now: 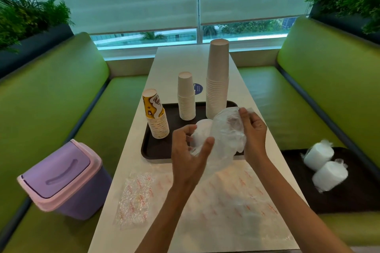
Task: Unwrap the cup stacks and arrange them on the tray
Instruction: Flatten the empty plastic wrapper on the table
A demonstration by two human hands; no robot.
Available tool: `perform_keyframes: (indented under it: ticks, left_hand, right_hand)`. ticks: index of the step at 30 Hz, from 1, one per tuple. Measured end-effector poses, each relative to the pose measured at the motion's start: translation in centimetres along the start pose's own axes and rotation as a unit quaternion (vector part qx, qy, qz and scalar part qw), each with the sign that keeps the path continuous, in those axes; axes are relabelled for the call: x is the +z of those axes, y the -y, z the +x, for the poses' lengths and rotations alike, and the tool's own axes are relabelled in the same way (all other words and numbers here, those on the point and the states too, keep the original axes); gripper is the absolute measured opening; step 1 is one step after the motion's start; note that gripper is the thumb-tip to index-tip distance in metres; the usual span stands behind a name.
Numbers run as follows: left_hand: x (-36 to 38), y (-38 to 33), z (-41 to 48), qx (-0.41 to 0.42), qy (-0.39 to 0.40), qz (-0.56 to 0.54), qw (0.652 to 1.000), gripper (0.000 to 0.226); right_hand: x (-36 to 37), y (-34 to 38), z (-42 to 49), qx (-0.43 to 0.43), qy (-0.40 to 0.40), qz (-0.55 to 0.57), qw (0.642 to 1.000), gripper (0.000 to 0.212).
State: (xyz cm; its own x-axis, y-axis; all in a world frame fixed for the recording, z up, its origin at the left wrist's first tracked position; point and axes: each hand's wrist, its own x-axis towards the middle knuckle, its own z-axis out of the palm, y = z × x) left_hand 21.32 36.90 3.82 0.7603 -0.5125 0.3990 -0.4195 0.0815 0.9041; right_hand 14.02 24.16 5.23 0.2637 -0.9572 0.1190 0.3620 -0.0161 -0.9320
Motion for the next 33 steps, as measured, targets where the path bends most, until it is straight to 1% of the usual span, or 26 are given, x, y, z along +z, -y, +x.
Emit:
perform_keyframes:
  ticks: [2,4,6,7,9,10,12,13,15,18,21,23,26,28,30,32,33]
  left_hand:
    - [0.9,-0.7,-1.3,-0.014,0.031,0.019,0.999,0.071]
    - [2.2,-1.3,-2.7,0.005,0.034,0.029,0.999,0.075]
    - [3.3,-1.9,-3.4,0.01,0.016,0.032,0.999,0.069]
    - [3.6,-2.1,-3.3,0.01,0.005,0.025,1.0,0.062]
    - [3.7,-2.3,-2.6,0.01,-0.019,0.004,1.0,0.039]
    - [3.5,-2.3,-2.0,0.002,-0.027,-0.014,1.0,0.028]
    - [2.9,-2.1,-0.8,-0.05,-0.035,-0.069,0.996,0.015]
    - [2.5,-1.9,-0.2,-0.08,-0.042,-0.089,0.992,0.013]
    - [1.7,-1.2,0.8,-0.108,-0.067,-0.092,0.988,0.017]
    - [1.1,-0.5,1.8,-0.125,-0.095,-0.1,0.982,0.022]
    - [1.1,-0.5,2.3,-0.137,-0.115,-0.106,0.978,0.024]
    - [1.1,-0.3,2.5,-0.138,-0.12,-0.097,0.978,0.023]
    - [0.9,0.4,2.9,-0.139,-0.107,-0.103,0.979,0.018]
    - [0.6,0.2,3.2,-0.157,-0.091,-0.127,0.975,0.013]
    - [0.3,-0.1,3.7,-0.212,-0.057,-0.179,0.959,0.01]
    - [-0.2,-0.3,4.2,-0.281,0.009,-0.229,0.932,0.011]
    - [-0.4,-0.2,4.4,-0.297,0.044,-0.236,0.924,0.009]
  right_hand:
    - [0.2,-0.2,-0.2,-0.048,-0.035,-0.025,0.998,0.022]
    - [0.5,-0.3,-0.5,-0.075,-0.063,-0.047,0.994,0.024]
    - [0.7,-0.4,-0.7,-0.083,-0.084,-0.054,0.992,0.025]
    - [0.7,-0.4,-0.8,-0.089,-0.091,-0.063,0.99,0.026]
    - [0.5,-0.5,-0.8,-0.106,-0.097,-0.088,0.986,0.029]
    - [0.4,-0.5,-0.8,-0.112,-0.098,-0.097,0.984,0.031]
    - [0.0,-0.5,-0.7,-0.116,-0.103,-0.103,0.982,0.036]
    - [-0.3,-0.3,-0.6,-0.119,-0.102,-0.097,0.983,0.038]
    - [-0.7,-0.1,-0.4,-0.124,-0.092,-0.086,0.984,0.041]
    - [-1.1,0.0,-0.1,-0.116,-0.086,-0.095,0.985,0.044]
    - [-1.3,-0.2,0.1,-0.097,-0.085,-0.101,0.986,0.041]
    - [-1.4,-0.3,0.0,-0.072,-0.071,-0.091,0.991,0.039]
    - [-1.5,-0.5,0.0,-0.036,-0.034,-0.089,0.995,0.04]
    - [-1.7,-0.6,0.2,-0.057,-0.022,-0.108,0.992,0.041]
    - [-1.7,-0.7,0.3,-0.075,-0.015,-0.11,0.991,0.042]
    - [-1.7,-0.7,0.4,-0.08,-0.009,-0.104,0.991,0.043]
    - [-1.7,-0.7,0.4,-0.083,-0.006,-0.103,0.991,0.043]
